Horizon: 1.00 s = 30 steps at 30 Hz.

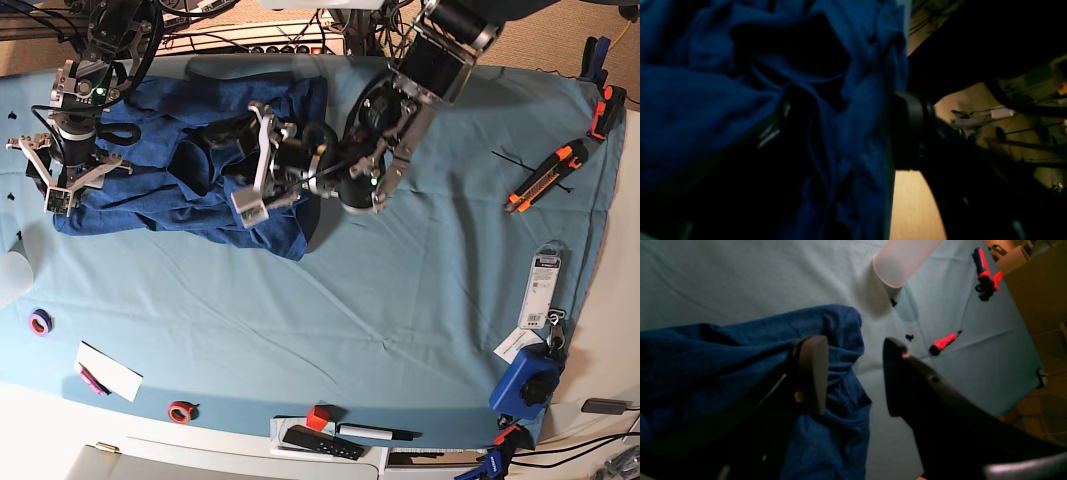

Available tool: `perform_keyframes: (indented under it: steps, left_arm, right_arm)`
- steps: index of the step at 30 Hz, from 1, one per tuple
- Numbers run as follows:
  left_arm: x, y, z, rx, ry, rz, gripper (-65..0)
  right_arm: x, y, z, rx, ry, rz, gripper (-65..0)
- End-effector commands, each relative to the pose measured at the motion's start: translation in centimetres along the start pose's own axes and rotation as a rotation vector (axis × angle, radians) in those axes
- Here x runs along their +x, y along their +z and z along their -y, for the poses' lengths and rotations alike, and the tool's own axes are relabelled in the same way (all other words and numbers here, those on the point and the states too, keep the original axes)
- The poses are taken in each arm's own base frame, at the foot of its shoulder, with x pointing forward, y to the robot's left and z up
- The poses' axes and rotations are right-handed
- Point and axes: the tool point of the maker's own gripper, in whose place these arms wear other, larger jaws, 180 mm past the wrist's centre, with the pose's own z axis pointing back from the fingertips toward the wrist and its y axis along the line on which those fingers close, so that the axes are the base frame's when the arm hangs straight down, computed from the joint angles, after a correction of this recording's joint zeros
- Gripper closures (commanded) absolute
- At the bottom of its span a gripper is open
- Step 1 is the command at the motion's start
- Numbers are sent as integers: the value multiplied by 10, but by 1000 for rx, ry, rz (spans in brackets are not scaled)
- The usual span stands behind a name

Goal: Layout the t-shirt on the table in an organized manner, then fold the t-shirt properly
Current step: 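Fold the shirt side with the left gripper toward the right gripper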

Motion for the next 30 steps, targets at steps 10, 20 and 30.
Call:
perform_keyframes:
  steps: [10, 20, 30]
  left_arm:
    - [88, 66, 4, 39, -143, 209, -175]
    - [22, 130, -71, 356, -98, 42, 0]
    - [-14, 121, -72, 412, -74, 58, 0]
  right_arm:
    - [13, 2, 7, -22, 2, 49, -269]
    - [16, 2, 1, 16, -33, 64, -269]
    - [16, 2, 1, 15, -32, 63, -269]
